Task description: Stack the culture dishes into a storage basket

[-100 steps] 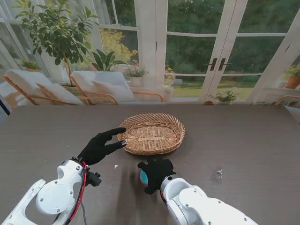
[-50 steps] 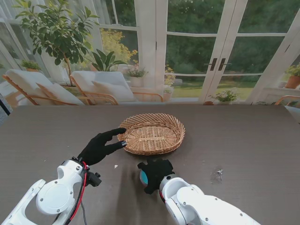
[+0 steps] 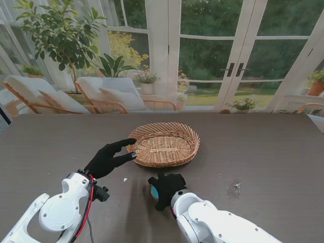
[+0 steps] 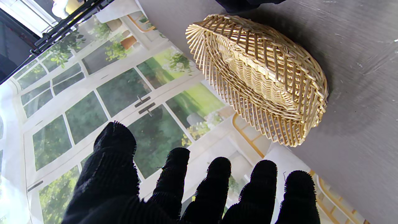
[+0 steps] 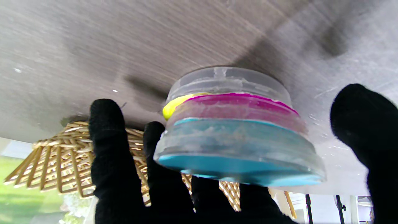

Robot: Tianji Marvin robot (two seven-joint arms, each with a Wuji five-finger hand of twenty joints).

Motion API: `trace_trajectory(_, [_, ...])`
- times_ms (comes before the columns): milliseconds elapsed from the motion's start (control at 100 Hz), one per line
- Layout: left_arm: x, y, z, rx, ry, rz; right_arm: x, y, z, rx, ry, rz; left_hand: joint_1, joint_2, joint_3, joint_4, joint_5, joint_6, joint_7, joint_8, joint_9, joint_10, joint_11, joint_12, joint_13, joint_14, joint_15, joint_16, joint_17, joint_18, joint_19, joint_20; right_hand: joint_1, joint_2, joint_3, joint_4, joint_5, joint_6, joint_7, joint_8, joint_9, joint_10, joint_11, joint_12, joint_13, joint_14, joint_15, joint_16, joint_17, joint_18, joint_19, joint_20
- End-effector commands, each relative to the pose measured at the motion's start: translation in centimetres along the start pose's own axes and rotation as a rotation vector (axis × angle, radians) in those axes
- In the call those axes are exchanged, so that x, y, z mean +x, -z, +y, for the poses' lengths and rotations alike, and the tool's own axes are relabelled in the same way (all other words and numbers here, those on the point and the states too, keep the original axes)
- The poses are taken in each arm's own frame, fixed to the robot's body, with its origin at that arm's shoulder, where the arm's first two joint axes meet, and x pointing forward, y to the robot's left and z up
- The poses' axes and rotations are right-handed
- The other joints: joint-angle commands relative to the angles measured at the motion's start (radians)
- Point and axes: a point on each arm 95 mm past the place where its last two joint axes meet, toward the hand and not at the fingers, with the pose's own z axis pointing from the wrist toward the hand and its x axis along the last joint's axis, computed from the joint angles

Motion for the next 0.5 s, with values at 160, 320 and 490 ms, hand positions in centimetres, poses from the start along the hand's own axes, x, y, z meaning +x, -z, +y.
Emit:
trace_trajectory(160, [0.02, 0.03, 0.21, -0.019, 0.007, -0.003, 0.36, -0.36, -0.46, 0.019, -0.001, 0.003, 0.031, 0.042, -0.022, 0.003, 0.005, -0.013, 0.002, -0.001, -0.001, 0.001, -0.012, -0.006, -0.030, 0.012, -0.013, 0.008, -0.003, 0.015, -0.028, 0.003, 0.026, -0.090, 0.019, 0.011, -0.040, -0.028, 0.123, 0.072, 0.005, -0.002, 0.069, 0.031, 0.053, 0.014, 0.032, 0.023, -0.152, 0.054, 0.077, -0.014])
trace_trajectory(320, [0.01, 0.04, 0.22, -0.019, 0.007, -0.004, 0.32, -0.60, -0.69, 0.021, -0.001, 0.001, 0.031, 0.042, -0.022, 0.003, 0.004, -0.013, 0.001, -0.001, -0.001, 0.001, -0.012, -0.006, -0.029, 0.011, -0.012, 0.008, -0.002, 0.015, -0.027, 0.003, 0.049, -0.101, 0.045, 0.018, -0.037, -0.045, 0.183, 0.084, 0.017, -0.009, 0.109, 0.052, 0.075, 0.007, 0.062, 0.040, -0.129, 0.052, 0.105, -0.011])
trace_trajectory(490, [0.01, 0.04, 0.24, -0.020, 0.008, -0.004, 0.32, -0.62, -0.83, 0.016, -0.006, -0.003, 0.032, 0.042, -0.022, 0.003, 0.003, -0.013, 0.001, -0.001, -0.001, 0.000, -0.012, -0.006, -0.029, 0.013, -0.012, 0.008, -0.002, 0.015, -0.027, 0.003, 0.080, -0.095, 0.073, 0.026, -0.035, -0.063, 0.278, 0.101, 0.020, -0.020, 0.157, 0.094, 0.106, -0.004, 0.112, 0.065, -0.090, 0.041, 0.151, -0.001])
